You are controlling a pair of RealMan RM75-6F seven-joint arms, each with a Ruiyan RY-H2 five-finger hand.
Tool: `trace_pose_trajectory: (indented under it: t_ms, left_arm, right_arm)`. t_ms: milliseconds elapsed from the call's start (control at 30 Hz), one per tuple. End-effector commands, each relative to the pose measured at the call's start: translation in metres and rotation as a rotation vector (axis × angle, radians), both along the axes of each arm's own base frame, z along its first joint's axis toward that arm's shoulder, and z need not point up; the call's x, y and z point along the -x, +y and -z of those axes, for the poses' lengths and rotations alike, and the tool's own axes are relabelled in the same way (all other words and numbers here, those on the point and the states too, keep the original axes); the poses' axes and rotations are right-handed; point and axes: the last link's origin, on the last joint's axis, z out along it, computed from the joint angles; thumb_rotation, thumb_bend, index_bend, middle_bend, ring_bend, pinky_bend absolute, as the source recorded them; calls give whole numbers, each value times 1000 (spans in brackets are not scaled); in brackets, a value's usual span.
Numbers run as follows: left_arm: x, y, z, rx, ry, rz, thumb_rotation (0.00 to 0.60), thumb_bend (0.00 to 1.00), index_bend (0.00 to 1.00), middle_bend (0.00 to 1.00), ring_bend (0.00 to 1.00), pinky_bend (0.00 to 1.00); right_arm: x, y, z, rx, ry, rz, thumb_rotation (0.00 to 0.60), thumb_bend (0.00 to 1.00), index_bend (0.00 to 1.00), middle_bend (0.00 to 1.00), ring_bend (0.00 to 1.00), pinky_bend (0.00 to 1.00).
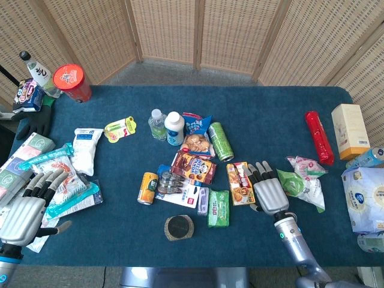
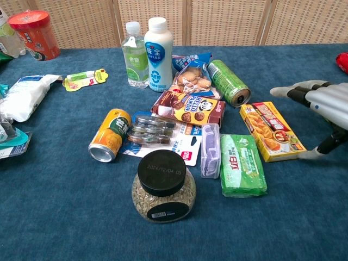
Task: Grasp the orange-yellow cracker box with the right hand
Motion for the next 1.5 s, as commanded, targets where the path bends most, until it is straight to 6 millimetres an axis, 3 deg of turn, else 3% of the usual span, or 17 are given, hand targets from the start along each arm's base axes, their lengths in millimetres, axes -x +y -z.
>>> trace_pose_trajectory:
  t_ms: [33, 333, 433, 533, 733, 1033, 1267, 1500]
  left_arm:
    - [-1, 0, 1, 4, -1, -1, 600, 0, 0, 0, 0, 0]
    - [-5, 2, 3, -2, -3, 6, 600, 0, 0, 0, 0, 0]
    - [-4, 2, 4, 1, -2, 3, 600, 0, 0, 0, 0, 0]
    - [-3, 2, 5, 11, -2, 4, 600, 0, 0, 0, 0, 0]
    - [0, 5, 6, 22, -14, 19, 600, 0, 0, 0, 0, 0]
    - [11, 4, 5, 28, -22, 11, 600, 0, 0, 0, 0, 0]
    - [13, 5, 5, 35, -32, 16, 600, 0, 0, 0, 0, 0]
    - [16, 3, 3, 26, -30, 6, 600, 0, 0, 0, 0, 0]
  right_arm:
    - [6, -13, -7, 16, 7, 12, 569, 14, 0, 0, 0, 0]
    - [26, -54, -39, 102, 25, 41, 570, 16, 0, 0, 0, 0]
    - [27, -51, -49, 122, 10, 54, 573, 20, 0, 0, 0, 0]
    - [20, -36, -50, 91, -16, 71, 575, 26, 0, 0, 0, 0]
    - [-8, -13, -37, 14, -14, 70, 574, 25, 0, 0, 0, 0]
    - [-35, -1, -3, -59, -3, 60, 572, 26, 0, 0, 0, 0]
    - [-49, -5, 17, -84, -11, 55, 575, 25, 0, 0, 0, 0]
    - [-54, -20, 23, -80, -11, 54, 575, 24, 0, 0, 0, 0]
